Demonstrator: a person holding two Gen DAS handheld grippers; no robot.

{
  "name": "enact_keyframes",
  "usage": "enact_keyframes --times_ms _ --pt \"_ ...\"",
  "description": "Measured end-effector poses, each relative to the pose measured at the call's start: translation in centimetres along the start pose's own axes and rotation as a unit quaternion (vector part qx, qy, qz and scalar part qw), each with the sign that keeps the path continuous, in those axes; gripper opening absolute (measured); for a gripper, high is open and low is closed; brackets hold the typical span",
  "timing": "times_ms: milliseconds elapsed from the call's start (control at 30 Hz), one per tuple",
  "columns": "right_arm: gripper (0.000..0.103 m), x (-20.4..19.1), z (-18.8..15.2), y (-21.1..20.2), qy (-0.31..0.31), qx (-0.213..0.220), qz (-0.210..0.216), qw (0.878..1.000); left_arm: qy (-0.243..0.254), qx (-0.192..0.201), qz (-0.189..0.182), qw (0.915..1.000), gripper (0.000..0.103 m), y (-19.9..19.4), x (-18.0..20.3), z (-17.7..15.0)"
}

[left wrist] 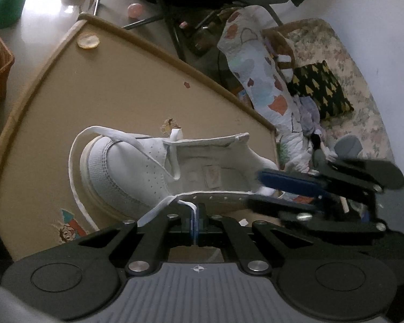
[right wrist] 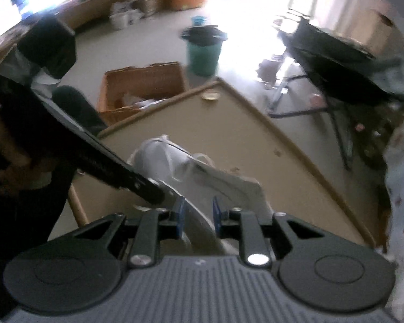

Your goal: Lace up shoes with both hands

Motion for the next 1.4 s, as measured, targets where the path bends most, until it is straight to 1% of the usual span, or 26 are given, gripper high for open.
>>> enact_keyframes --times_ms 100,233,300,433,600,767,900,967,1167,1400 --pt "0.021 -0.7 1.1 1.9 -0.029 -0.031 0.001 0.999 0.003 -0.001 0.001 1.0 0.0 -0.1 -0.2 -0.1" --pt "0.021 -0.8 1.4 4.2 -0.029 -0.057 0.0 0.998 0.009 0.0 0.003 1.0 0.0 -0.4 -0.4 0.0" --pt "0.021 -0.5 1.5 4.5 -0.011 -0.055 0.005 0.998 0.017 0.002 0.004 0.9998 0.0 -0.6 -0.4 -0.1" --pt "0.021 0.2 1.6 4.7 0.017 -0.052 0.017 0.998 0.03 0.007 -0.006 0.9995 0.0 -1.3 -0.1 -0.5" --pt "0.022 0.2 1.5 5.0 0.026 -0.051 0.018 0.998 0.044 0.013 -0.024 0.9987 0.0 -2.3 0.6 -1.2" --pt "0.022 0.4 1.5 5.3 0.04 -0.047 0.029 0.998 0.058 0.019 -0.023 0.9979 0.0 -3.4 1.3 -2.2" --pt "0.022 0.7 1.5 5.3 0.049 -0.043 0.037 0.997 0.055 0.026 -0.032 0.9976 0.0 -4.4 1.2 -2.6" --pt "0.022 0.8 1.5 5.4 0.054 -0.041 0.038 0.997 0.053 0.029 -0.043 0.9972 0.0 -5.0 1.3 -2.8" --pt "0.022 0.8 1.6 5.5 0.054 -0.038 0.039 0.997 0.073 0.04 -0.059 0.9948 0.0 -6.7 2.7 -3.2" --pt "0.023 0.7 1.4 5.3 0.048 -0.03 0.039 0.998 0.094 0.055 -0.066 0.9919 0.0 -9.1 3.9 -3.5"
Point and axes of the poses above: each gripper's, at about its wrist camera, not at the fingertips, and y roughly the way its jaws point, x to its right, z to its top, the point moved 6 cm from there along y, roughly the way its jaws point, and after that the axes turned 15 degrees about -x, right-handed, at the moved point
